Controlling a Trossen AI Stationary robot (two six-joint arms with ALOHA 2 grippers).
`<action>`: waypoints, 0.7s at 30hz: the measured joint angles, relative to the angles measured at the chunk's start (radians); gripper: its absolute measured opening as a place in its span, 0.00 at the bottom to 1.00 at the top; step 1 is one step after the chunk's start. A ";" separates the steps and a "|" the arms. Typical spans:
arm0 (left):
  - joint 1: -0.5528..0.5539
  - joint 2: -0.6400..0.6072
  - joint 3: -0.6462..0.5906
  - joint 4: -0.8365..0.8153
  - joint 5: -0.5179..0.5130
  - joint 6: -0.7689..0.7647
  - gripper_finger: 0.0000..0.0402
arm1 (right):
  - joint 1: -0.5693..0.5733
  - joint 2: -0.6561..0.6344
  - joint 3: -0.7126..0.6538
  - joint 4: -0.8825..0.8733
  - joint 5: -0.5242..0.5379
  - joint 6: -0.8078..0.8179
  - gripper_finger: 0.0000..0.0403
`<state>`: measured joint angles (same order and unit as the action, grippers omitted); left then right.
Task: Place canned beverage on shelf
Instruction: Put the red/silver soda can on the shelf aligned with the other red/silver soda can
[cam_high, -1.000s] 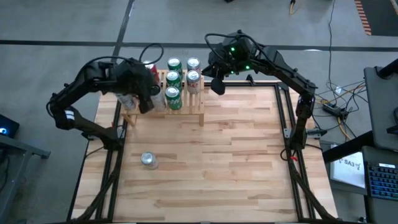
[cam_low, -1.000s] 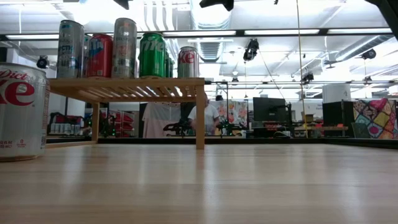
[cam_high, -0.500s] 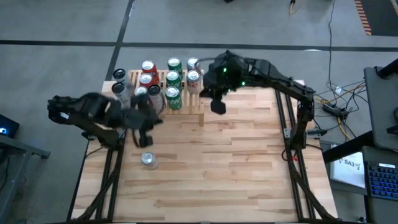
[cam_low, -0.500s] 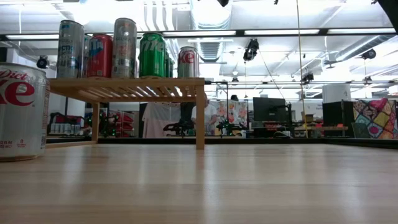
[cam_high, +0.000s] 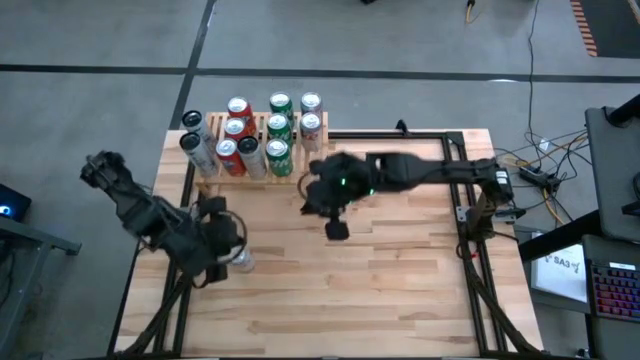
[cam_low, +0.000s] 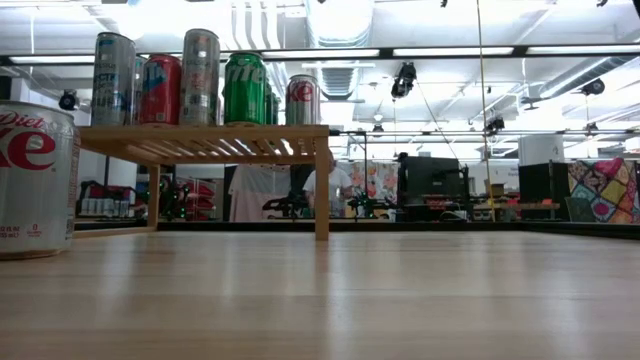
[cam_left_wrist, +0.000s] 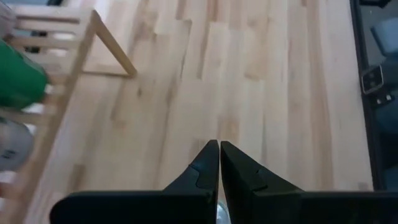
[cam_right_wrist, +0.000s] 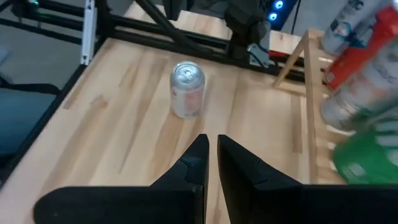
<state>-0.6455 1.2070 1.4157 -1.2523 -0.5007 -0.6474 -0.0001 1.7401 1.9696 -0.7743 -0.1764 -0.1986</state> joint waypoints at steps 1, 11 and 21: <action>-0.024 -0.003 -0.014 -0.001 -0.007 -0.025 0.00 | 0.017 0.000 -0.026 0.033 0.014 0.004 0.06; -0.224 -0.013 -0.129 -0.082 0.017 -0.323 0.00 | 0.124 0.016 -0.276 0.412 0.203 0.044 0.06; -0.283 -0.005 -0.295 -0.081 0.123 -0.499 0.00 | 0.133 0.017 -0.511 0.810 0.203 0.177 0.06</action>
<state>-0.9287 1.2023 1.1207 -1.3332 -0.3776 -1.1459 0.1331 1.7567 1.4583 0.0356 0.0269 -0.0217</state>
